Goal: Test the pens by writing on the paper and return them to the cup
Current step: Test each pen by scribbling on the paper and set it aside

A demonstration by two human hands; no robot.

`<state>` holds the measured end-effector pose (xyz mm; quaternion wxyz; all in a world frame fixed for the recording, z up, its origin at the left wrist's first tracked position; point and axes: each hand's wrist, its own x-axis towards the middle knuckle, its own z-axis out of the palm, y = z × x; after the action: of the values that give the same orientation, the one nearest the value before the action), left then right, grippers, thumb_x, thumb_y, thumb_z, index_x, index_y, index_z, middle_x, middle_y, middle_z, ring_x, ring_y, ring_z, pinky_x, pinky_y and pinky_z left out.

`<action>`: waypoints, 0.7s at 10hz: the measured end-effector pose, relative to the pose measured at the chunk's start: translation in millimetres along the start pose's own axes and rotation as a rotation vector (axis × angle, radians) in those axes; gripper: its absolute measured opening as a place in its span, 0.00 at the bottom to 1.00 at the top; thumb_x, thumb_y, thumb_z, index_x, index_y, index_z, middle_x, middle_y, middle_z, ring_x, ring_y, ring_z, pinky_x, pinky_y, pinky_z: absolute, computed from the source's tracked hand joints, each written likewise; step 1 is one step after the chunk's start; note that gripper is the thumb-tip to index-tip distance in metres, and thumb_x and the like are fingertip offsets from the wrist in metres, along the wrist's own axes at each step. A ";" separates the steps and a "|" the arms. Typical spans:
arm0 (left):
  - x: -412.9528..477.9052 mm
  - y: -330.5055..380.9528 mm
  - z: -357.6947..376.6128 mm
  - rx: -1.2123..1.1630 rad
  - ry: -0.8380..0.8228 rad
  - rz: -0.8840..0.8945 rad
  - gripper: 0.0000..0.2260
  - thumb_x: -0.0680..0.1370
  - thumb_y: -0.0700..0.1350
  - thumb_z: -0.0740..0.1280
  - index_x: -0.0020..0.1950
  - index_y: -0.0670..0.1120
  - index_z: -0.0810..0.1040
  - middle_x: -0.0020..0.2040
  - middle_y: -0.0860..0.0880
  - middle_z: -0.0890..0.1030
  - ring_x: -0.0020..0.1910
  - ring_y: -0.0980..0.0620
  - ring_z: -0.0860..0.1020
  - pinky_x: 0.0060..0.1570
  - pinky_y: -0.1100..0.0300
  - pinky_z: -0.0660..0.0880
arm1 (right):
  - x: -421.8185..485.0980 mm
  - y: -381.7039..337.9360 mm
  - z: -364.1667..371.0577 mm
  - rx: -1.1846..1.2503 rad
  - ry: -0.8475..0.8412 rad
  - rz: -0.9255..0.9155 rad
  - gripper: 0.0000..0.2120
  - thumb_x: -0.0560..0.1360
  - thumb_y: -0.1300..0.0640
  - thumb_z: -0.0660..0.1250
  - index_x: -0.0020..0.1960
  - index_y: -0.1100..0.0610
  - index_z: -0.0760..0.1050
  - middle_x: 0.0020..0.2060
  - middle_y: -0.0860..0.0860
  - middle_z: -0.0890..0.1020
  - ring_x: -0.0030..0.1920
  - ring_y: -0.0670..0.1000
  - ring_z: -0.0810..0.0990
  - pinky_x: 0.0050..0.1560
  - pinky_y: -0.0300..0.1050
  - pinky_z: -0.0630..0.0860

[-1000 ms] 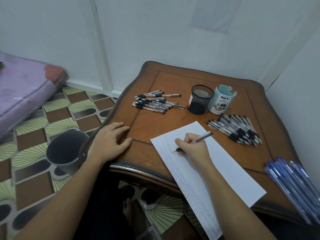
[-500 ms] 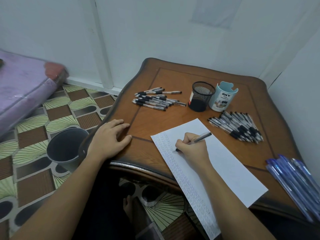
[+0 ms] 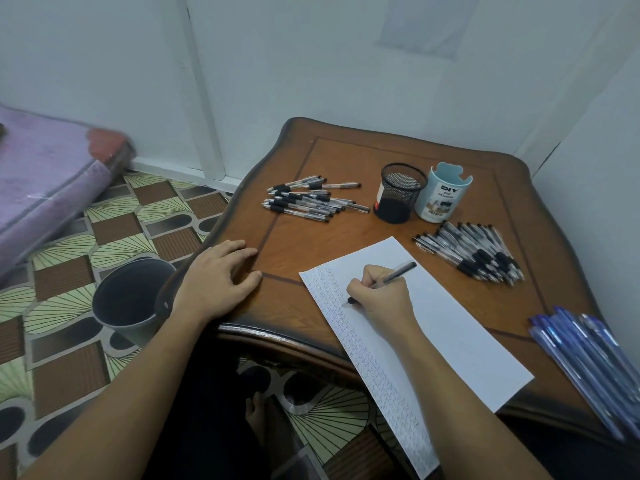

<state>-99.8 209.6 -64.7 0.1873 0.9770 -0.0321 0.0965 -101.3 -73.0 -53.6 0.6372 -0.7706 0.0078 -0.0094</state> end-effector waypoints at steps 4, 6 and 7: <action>-0.7 -0.2 0.8 -0.019 0.009 -0.001 0.32 0.70 0.68 0.54 0.66 0.54 0.77 0.69 0.52 0.74 0.70 0.51 0.69 0.70 0.52 0.61 | 2.9 5.6 -0.3 0.020 0.020 0.004 0.23 0.70 0.69 0.67 0.26 0.52 0.59 0.26 0.50 0.60 0.27 0.47 0.65 0.38 0.47 0.68; -0.6 0.9 -0.1 -0.016 0.002 -0.003 0.32 0.70 0.69 0.54 0.67 0.54 0.77 0.70 0.52 0.73 0.70 0.51 0.68 0.71 0.51 0.61 | 2.1 5.5 -1.8 -0.003 0.016 0.005 0.23 0.71 0.69 0.67 0.27 0.53 0.59 0.26 0.51 0.60 0.29 0.49 0.64 0.35 0.44 0.66; -0.3 0.4 -0.1 -0.011 0.002 -0.003 0.33 0.70 0.69 0.53 0.67 0.54 0.77 0.70 0.53 0.73 0.70 0.51 0.68 0.71 0.51 0.61 | 1.0 3.3 -1.2 -0.017 0.014 -0.009 0.24 0.71 0.69 0.67 0.26 0.52 0.59 0.25 0.50 0.61 0.27 0.46 0.63 0.31 0.40 0.65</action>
<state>-100.2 209.2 -64.6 0.1928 0.9760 -0.0309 0.0969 -100.3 -74.8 -56.7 0.6304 -0.7760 0.0087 -0.0175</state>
